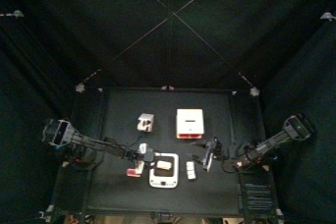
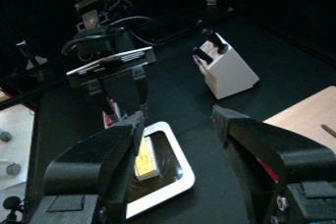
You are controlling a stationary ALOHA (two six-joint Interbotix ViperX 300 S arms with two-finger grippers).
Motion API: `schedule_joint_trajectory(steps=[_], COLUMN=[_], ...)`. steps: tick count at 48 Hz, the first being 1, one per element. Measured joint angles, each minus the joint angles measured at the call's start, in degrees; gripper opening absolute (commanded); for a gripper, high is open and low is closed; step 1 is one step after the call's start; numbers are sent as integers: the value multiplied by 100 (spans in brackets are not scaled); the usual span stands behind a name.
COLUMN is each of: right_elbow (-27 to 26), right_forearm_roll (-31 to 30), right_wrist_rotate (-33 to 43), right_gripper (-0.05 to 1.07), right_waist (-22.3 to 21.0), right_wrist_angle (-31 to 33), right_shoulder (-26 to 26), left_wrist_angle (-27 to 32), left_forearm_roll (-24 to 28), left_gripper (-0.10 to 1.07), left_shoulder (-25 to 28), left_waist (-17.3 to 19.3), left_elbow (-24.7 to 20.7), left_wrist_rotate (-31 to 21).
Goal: Grab egg sushi
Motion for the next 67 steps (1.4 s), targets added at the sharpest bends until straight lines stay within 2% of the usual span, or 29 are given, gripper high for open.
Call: schedule_joint_trajectory(steps=[20,40,48,67], right_elbow=[9,9,9,9], right_forearm_roll=[0,0,0,0], right_wrist_rotate=[0,0,0,9], right_gripper=[91,91,91,91], right_waist=[-18,-26,-53,-53], right_wrist_angle=[0,0,0,0], right_shoulder=[0,9,0,0], left_wrist_angle=[-35,-53,-185,-1424], left_forearm_roll=[167,176,176,176], left_gripper=[86,86,86,86], left_shoulder=[-510,-554,-554,-141], left_waist=[18,18,26,35], left_elbow=[756,932,835,334], left_wrist_rotate=[9,9,9,0])
